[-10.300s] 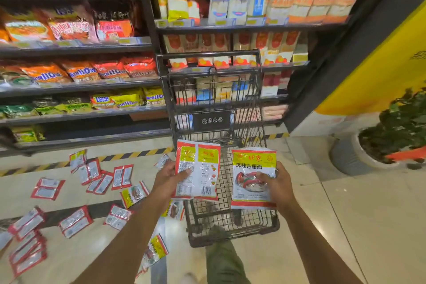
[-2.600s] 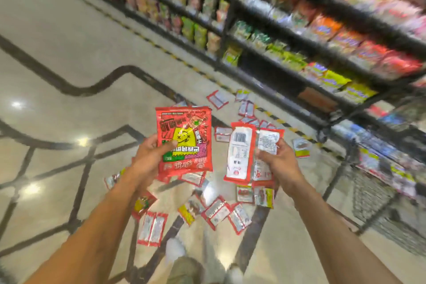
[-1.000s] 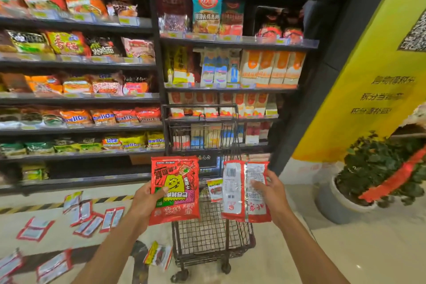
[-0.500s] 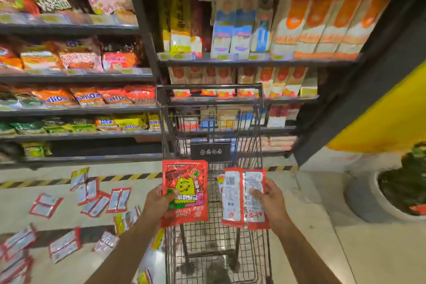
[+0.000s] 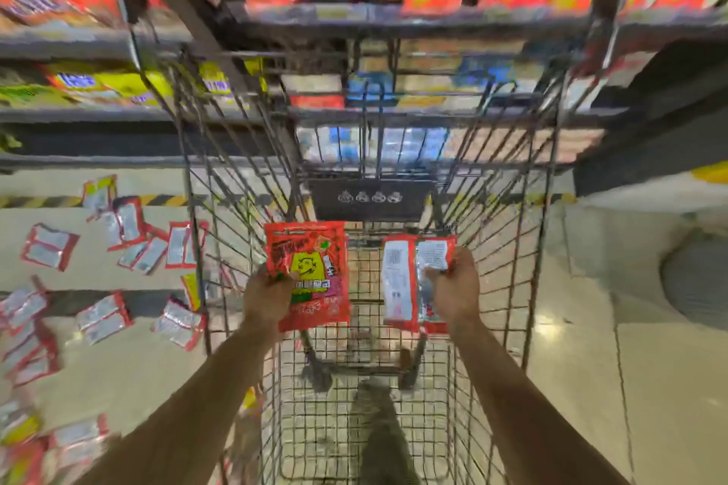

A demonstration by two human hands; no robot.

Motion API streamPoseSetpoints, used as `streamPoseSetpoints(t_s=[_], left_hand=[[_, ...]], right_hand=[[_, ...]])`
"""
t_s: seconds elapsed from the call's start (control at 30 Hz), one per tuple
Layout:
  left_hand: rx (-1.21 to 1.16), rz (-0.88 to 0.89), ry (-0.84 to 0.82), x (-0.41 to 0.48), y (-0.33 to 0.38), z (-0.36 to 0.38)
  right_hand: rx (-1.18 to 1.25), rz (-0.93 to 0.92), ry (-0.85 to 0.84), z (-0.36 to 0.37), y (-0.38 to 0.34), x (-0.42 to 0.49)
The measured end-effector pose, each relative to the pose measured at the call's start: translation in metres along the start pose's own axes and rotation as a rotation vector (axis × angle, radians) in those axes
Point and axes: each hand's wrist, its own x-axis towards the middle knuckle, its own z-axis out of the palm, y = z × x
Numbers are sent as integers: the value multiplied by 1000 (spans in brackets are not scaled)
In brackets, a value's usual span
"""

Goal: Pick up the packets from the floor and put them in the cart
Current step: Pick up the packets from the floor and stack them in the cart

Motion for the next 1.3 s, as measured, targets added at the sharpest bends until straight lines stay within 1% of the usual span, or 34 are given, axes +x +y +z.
streamPoseSetpoints(t_s=[0.07,0.17,0.23,0.3,0.4,0.5,0.57,0.6,0.63,0.67,0.77,0.83,0.87,0.97,1.07,1.2,1.3], left_hand=[[114,42,63,30,-7,15],[137,20,55,81,-29,31],[179,27,78,113,-47,37],[257,17,81,146,-71,42],[387,28,96,153,-73,54],[568,131,128,147,-75,63],[557,274,185,126,-69,68],[537,338,195,117,-68,69],[570,394,191,108,-66,71],[639,440,165,103,-67,70],[917,639,61,107,-81,71],[1043,720,8,117,-95,73],[1074,719,-13,122,-102,75],[1098,657,-41,128,-113,79],[1079,612,-73,127,-115,79],[1044,679,-86,104,-99,65],[1087,774,-32,66,-77,46]], right_hand=[[-22,14,18,19,15,30],[-33,43,55,41,37,67],[-57,20,60,54,69,97],[-69,-15,69,61,75,104],[-147,-7,96,66,71,103],[-355,-149,213,74,79,108],[-528,-254,285,81,77,103],[-599,-307,321,83,80,100],[-631,-365,336,85,79,95],[-672,-428,324,87,83,91],[-850,-628,165,90,102,81],[-896,-602,98,92,114,85],[-913,-576,93,92,118,86],[-952,-607,112,91,126,93],[-961,-623,92,85,137,101],[-931,-662,104,74,117,87],[-1027,-644,68,58,84,59]])
